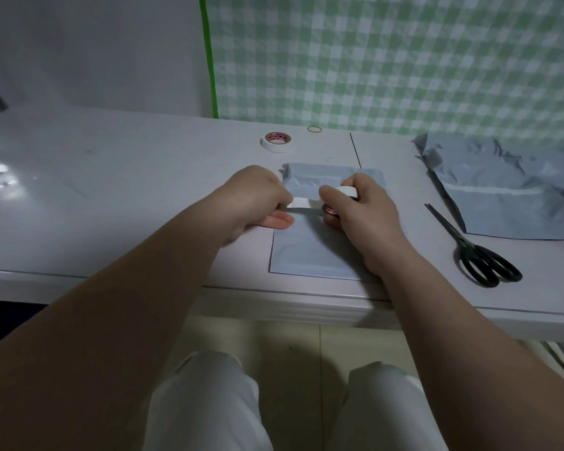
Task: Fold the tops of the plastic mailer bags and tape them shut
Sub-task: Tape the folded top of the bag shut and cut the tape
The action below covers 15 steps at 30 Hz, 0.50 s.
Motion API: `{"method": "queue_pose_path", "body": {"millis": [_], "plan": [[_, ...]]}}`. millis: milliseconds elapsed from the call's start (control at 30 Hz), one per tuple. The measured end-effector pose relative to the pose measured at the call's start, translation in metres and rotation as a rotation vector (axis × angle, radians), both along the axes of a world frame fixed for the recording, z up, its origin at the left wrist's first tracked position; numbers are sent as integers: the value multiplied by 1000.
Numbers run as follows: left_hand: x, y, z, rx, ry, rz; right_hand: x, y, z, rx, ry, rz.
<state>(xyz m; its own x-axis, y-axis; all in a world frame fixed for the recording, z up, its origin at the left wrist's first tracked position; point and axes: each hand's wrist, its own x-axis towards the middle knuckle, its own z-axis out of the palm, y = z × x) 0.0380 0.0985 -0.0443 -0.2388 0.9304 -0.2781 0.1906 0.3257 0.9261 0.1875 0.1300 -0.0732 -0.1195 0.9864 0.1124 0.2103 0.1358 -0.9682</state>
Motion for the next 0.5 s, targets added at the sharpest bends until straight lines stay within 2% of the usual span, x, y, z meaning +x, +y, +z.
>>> {"method": "queue_pose_path", "body": {"millis": [267,500], "plan": [[-5,2,5,-39,139,-66,-1,-3,0,64,-106,29],[-6,7,5,-84,248,-97,-3,-2,2,12,-76,87]]}}
